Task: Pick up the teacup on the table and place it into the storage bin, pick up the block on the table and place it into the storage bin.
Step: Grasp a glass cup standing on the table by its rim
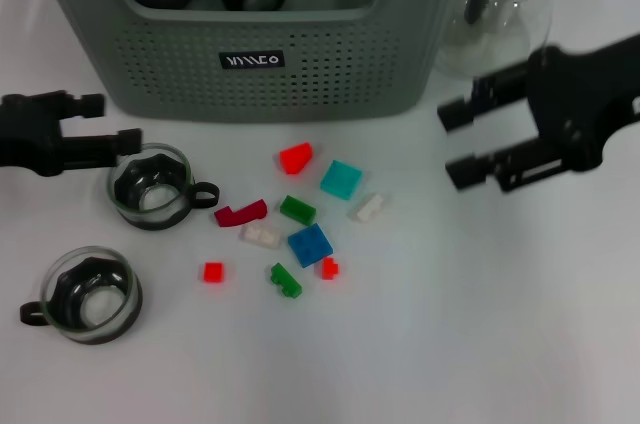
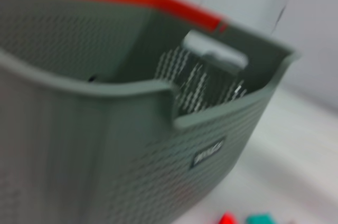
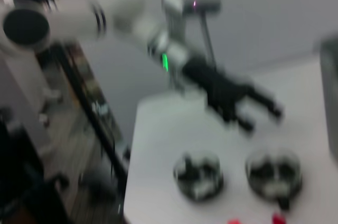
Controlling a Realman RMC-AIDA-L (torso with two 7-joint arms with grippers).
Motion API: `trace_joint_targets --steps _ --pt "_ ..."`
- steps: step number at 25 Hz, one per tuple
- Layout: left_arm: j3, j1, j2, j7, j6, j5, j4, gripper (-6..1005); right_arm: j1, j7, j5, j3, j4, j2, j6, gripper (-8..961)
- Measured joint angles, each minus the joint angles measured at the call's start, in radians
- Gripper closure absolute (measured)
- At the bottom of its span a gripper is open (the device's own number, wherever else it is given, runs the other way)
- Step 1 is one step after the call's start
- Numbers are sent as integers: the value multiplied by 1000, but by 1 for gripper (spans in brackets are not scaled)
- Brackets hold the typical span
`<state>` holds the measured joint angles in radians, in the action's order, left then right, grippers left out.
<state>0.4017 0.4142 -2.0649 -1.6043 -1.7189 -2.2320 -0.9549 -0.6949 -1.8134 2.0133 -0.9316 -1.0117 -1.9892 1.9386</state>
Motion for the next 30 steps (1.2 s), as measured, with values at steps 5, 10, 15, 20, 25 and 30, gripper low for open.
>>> trace_joint_targets --steps 5,10,15,20,25,30 --pt "28 44 2 -155 0 -131 -103 171 -31 -22 143 -2 0 -35 -4 263" --pt "112 101 5 -317 18 -252 -126 171 -73 -24 242 -18 0 -77 -14 263" --pt "169 152 5 -454 33 -341 -147 172 -114 -24 299 -53 16 -104 -46 262" --pt "278 165 -3 -577 106 -411 -168 173 -126 -24 299 -72 42 -106 -66 262" --pt "388 169 -24 -664 182 -473 -168 173 -125 -24 298 -68 47 -105 -74 263" --pt "460 172 -57 -698 231 -523 -166 174 -123 -24 298 -65 50 -106 -75 263"
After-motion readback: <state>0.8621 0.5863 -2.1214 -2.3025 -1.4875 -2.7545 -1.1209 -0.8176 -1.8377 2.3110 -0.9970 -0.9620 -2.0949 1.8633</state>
